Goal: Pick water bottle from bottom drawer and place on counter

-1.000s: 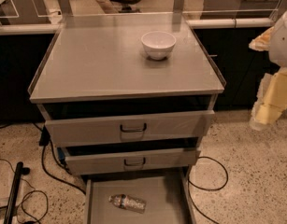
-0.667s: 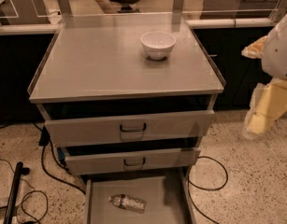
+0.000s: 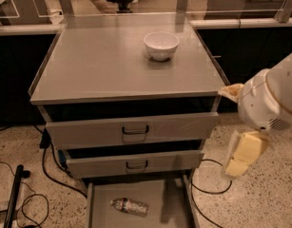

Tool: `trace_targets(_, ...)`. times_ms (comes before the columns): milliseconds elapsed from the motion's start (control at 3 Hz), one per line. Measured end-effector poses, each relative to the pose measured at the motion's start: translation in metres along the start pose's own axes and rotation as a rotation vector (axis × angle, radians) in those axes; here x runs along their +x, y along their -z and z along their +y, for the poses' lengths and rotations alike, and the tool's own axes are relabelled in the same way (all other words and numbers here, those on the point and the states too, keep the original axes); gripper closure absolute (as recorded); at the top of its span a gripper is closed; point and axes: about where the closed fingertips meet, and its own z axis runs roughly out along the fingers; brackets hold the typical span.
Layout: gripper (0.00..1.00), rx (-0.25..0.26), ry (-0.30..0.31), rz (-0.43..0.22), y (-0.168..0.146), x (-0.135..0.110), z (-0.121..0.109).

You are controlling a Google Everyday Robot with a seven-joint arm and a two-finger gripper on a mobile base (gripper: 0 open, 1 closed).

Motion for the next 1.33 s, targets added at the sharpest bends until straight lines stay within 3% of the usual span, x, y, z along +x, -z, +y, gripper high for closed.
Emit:
trace_targets(333, 0.0, -0.027, -0.025, -0.043, -0.043, 0.001, 0.02)
trace_targets(667, 0.0, -0.016, -0.102, -0.066, -0.093, 0.008, 0.032)
trace_targets(1333, 0.0, -0.04, -0.092, -0.064, -0.108, 0.002, 0.038)
